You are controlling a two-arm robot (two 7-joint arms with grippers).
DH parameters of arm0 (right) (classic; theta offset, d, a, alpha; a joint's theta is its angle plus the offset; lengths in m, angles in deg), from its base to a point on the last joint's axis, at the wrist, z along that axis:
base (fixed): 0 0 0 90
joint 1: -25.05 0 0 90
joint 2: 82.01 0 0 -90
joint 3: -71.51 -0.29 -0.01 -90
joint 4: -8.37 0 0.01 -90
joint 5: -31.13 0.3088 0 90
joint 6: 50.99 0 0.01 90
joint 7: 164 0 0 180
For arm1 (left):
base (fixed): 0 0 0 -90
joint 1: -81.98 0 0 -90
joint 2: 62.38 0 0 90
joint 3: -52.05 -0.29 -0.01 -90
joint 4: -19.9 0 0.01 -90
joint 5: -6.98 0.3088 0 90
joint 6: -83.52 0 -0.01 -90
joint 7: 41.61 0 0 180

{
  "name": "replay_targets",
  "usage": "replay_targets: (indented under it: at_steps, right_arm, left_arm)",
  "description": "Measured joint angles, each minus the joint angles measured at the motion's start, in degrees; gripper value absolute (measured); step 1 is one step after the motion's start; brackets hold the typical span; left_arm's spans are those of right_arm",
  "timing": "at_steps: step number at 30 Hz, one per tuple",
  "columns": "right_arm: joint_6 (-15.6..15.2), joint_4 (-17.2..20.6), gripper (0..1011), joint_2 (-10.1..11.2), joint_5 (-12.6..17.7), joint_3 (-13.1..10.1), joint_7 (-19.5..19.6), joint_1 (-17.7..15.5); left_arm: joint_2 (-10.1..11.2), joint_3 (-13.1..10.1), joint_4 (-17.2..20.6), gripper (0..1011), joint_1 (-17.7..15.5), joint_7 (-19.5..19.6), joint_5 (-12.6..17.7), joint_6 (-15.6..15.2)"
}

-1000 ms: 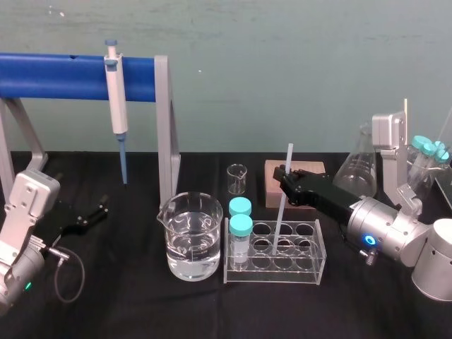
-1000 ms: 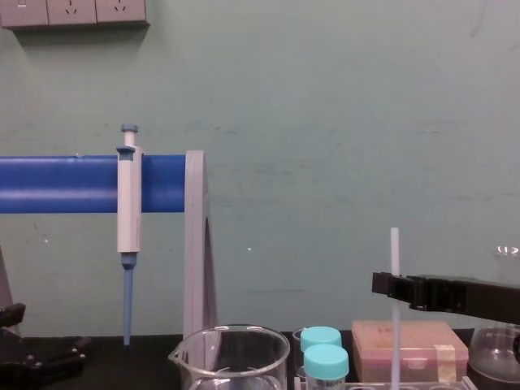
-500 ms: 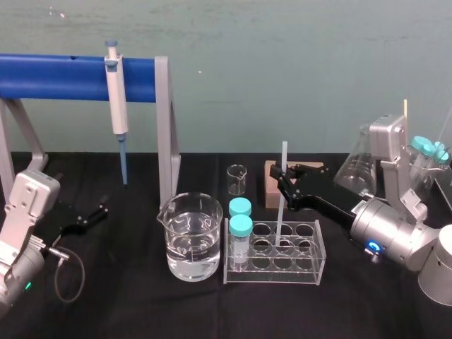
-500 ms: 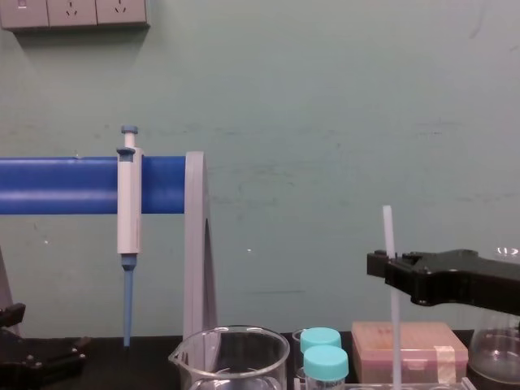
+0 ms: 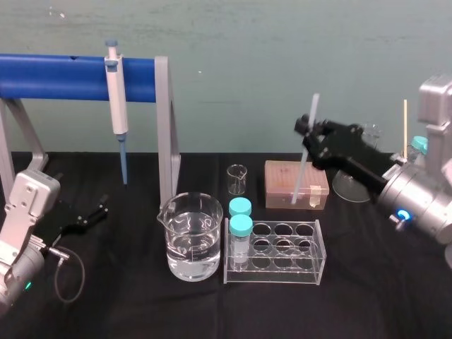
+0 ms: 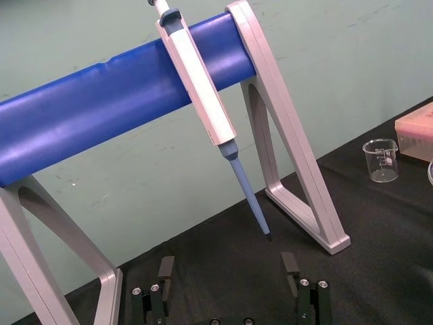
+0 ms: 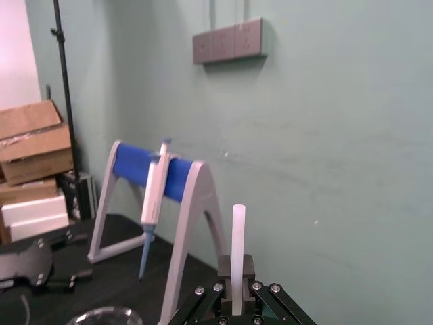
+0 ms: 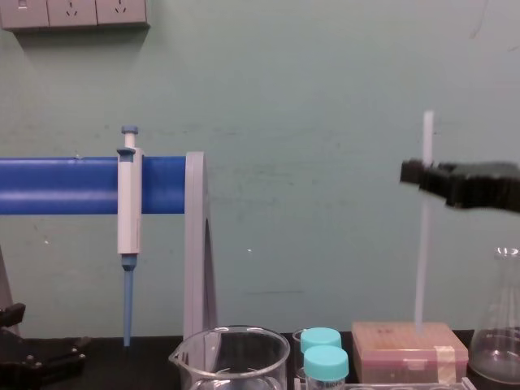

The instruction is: Pick up the stirring rod with one hand, then place it down.

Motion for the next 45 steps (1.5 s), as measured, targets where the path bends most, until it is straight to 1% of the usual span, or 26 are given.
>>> replay_targets:
  at_steps: [6, 11, 20, 45]
  right_arm:
    - [-0.8, 2.4, 80, 1.2, 0.6, -2.3, 1.1, 0.4]
    - [-1.0, 2.9, 80, 1.5, 0.4, -3.0, 1.7, 0.7]
    - [-1.1, 3.5, 80, 1.4, 0.1, -3.5, 2.1, 0.6]
    - [-1.4, 4.2, 80, 1.2, 0.1, -3.6, 2.1, -0.1]
  left_arm:
    - [0.0, 0.0, 0.0, 1000, 0.0, 0.0, 0.0, 0.0]
    - [0.0, 0.0, 0.0, 1000, 0.0, 0.0, 0.0, 0.0]
    - [0.0, 0.0, 0.0, 1000, 0.0, 0.0, 0.0, 0.0]
    - [0.0, 0.0, 0.0, 1000, 0.0, 0.0, 0.0, 0.0]
